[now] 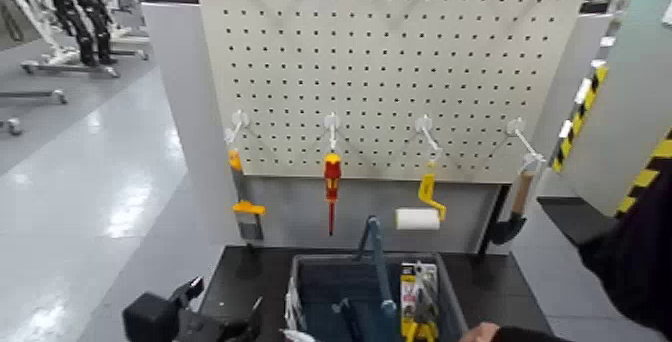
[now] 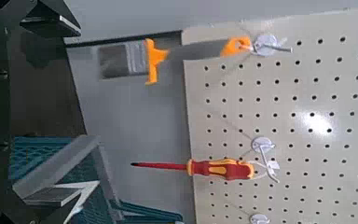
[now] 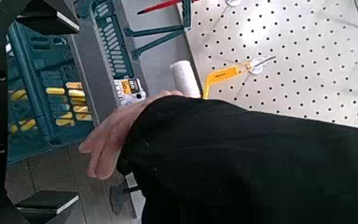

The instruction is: Put the red glue tube into the crate.

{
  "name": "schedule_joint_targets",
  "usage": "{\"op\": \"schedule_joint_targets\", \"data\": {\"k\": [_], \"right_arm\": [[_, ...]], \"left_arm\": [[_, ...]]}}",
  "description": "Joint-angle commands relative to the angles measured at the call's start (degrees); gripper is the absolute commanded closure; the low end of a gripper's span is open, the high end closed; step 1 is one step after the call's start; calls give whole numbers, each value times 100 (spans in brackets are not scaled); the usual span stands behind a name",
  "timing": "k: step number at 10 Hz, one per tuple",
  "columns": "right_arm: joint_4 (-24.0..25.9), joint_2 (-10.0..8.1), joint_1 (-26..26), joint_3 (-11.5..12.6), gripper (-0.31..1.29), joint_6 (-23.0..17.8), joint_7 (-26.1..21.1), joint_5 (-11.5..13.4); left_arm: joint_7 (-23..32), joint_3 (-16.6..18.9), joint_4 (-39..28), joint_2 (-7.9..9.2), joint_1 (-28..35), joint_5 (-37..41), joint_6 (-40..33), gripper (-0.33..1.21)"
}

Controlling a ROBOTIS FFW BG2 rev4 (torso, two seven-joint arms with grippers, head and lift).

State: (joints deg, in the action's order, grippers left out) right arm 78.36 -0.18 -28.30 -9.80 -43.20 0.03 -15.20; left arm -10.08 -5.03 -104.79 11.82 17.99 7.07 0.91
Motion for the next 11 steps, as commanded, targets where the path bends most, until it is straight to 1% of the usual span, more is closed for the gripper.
{"op": "schedule_joint_targets", "data": {"k": [1, 2, 3, 4, 5, 6, 7, 9, 11], "right_arm": [[65, 589, -26, 39, 6, 13, -3, 158], [74, 589, -35, 48, 6, 13, -29, 228], [83, 598, -44, 66, 6, 13, -29, 254], [83, 589, -44, 66, 6, 13, -29, 254], [92, 598, -44, 75, 6, 13, -21, 254], [100, 598, -52, 83, 7, 13, -21, 281], [100, 598, -52, 83, 8, 13, -21, 281], [100, 607, -52, 83, 10, 66, -29, 281], [109, 607, -52, 92, 11, 119, -21, 281]], "left_arm": [[472, -7, -15, 110, 487, -48, -574, 11], [630, 20, 126, 163, 645, -48, -935, 11], [832, -86, 372, 224, 715, 93, -1444, 11], [1052, -209, 539, 251, 715, 49, -1937, 11], [1219, -271, 609, 259, 742, 40, -2156, 11], [1465, -358, 609, 277, 777, 58, -2183, 11], [1438, -367, 618, 286, 768, 58, -2174, 11], [1447, -438, 609, 365, 733, 67, -2112, 11], [1447, -473, 600, 391, 715, 67, -2042, 11]]}}
